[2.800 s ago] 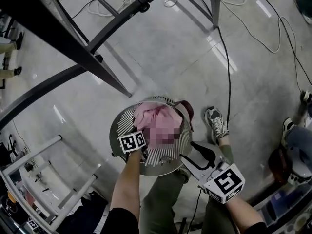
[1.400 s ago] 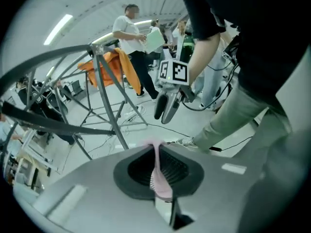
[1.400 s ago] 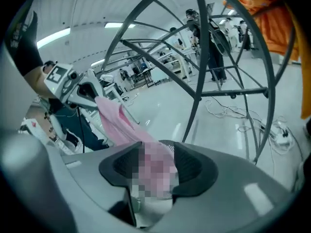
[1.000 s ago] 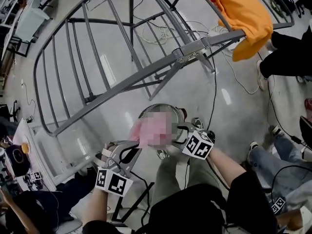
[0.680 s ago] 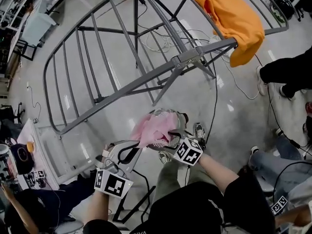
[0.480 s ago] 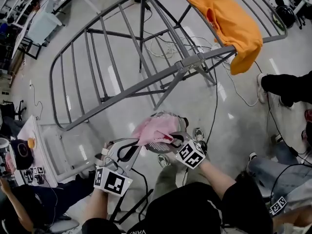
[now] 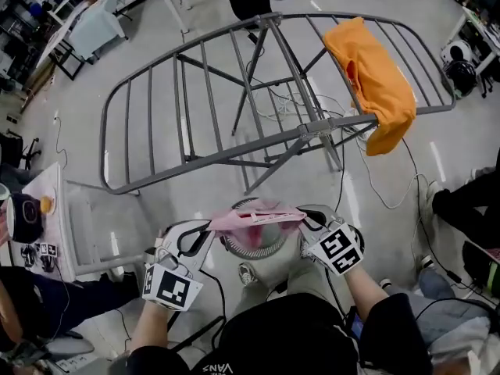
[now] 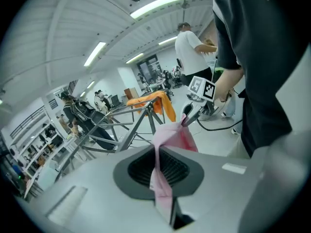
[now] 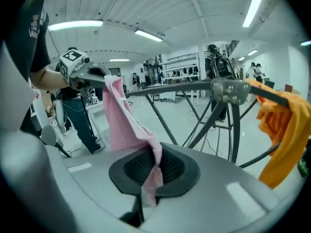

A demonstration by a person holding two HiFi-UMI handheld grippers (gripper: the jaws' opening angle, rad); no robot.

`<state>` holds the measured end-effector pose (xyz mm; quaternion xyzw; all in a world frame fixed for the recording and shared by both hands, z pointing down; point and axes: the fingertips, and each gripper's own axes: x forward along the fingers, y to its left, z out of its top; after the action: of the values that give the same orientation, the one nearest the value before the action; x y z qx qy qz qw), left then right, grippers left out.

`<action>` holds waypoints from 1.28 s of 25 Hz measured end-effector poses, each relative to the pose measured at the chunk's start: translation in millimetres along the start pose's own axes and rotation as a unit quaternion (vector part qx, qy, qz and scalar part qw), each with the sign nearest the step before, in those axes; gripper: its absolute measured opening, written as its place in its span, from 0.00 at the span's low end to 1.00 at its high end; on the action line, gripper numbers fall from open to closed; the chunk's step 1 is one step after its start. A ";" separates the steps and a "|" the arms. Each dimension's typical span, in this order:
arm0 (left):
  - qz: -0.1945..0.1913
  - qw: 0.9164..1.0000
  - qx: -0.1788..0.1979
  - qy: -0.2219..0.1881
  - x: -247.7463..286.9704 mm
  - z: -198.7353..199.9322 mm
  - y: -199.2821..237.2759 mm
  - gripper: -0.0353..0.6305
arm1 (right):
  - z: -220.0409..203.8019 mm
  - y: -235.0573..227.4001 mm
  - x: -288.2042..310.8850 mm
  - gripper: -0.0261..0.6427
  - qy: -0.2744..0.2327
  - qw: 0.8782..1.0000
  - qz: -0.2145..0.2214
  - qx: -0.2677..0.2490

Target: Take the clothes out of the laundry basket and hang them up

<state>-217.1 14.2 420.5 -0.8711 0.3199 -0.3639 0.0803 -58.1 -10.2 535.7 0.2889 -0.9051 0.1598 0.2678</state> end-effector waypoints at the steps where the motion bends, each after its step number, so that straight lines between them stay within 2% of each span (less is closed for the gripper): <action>1: 0.010 1.000 -0.006 -0.004 -4.7 3.2 3.7 0.08 | 12.0 -3.4 -6.6 0.07 -0.006 1.000 0.000 -0.006; 8: 0.099 0.994 -0.024 -0.035 -46.4 39.3 34.3 0.08 | 111.7 -20.2 -41.8 0.07 -0.043 0.995 0.023 -0.090; 12: 0.157 0.985 -0.035 -0.065 -71.8 68.5 59.2 0.08 | 167.8 -21.5 -57.2 0.07 -0.067 0.987 0.046 -0.136; 17: 0.210 0.974 -0.027 -0.084 -97.8 100.3 81.8 0.08 | 225.7 -24.3 -72.5 0.07 -0.091 0.973 0.076 -0.197; 20: 0.241 0.965 -0.077 -0.067 -110.6 105.9 92.7 0.08 | 254.4 -25.6 -84.8 0.07 -0.103 0.968 0.095 -0.208; 22: 0.263 0.959 -0.089 -0.063 -117.9 115.4 101.2 0.08 | 270.0 -27.5 -94.2 0.07 -0.108 0.964 0.107 -0.219; 27: 0.299 0.948 -0.082 -0.070 -143.7 140.8 121.8 0.08 | 312.6 -21.6 -119.0 0.07 -0.122 0.950 0.129 -0.257; 32: 0.324 0.940 -0.065 -0.083 -175.8 174.4 150.8 0.08 | 363.8 -11.5 -146.8 0.07 -0.141 0.944 0.146 -0.260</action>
<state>-266.1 -11.7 135.9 -0.7511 0.5995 -0.2227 0.1635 -92.6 -116.5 159.5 0.0933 -0.9760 -0.0863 0.1771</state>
